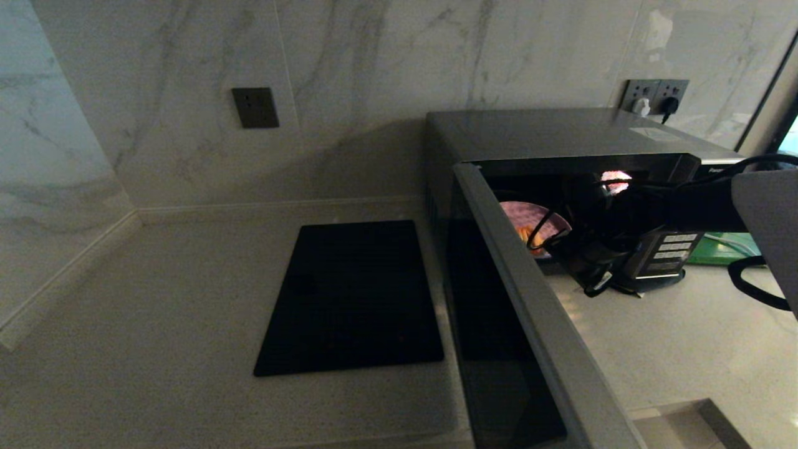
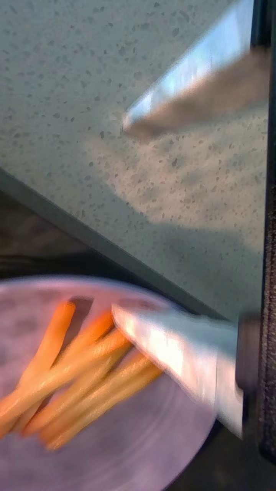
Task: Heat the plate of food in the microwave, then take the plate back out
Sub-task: Take the plate out of the microwave
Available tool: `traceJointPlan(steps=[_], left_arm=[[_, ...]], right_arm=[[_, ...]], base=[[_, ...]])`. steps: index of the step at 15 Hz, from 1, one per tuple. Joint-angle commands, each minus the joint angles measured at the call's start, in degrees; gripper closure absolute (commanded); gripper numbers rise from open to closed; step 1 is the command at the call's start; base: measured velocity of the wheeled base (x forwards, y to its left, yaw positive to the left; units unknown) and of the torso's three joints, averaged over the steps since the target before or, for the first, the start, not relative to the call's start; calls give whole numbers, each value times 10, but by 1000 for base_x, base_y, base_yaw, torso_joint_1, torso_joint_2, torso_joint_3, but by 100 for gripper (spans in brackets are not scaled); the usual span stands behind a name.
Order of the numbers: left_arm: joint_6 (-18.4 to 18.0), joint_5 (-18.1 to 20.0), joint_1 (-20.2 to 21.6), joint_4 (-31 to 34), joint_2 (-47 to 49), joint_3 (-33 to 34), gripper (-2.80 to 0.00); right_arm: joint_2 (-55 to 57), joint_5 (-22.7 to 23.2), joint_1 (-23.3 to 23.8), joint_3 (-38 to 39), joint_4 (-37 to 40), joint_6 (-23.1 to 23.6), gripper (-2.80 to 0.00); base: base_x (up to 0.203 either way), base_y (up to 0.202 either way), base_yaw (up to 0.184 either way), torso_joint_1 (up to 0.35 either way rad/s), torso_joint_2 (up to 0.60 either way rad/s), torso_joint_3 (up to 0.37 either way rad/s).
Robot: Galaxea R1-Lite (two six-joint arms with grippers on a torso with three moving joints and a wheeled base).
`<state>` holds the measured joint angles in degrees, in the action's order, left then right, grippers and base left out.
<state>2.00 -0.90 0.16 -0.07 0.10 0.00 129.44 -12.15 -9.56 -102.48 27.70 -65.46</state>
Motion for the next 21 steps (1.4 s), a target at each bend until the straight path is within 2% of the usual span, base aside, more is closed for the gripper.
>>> traceJointPlan(steps=[1, 21], left_arm=[[0, -1, 0, 0, 0, 0, 0], [0, -1, 0, 0, 0, 0, 0]], right_arm=[[-3, -6, 0, 1, 2, -4, 0], [-44, -25, 1, 10, 2, -4, 0]], base=[[0, 0, 0, 0, 0, 0], [0, 0, 0, 0, 0, 0]])
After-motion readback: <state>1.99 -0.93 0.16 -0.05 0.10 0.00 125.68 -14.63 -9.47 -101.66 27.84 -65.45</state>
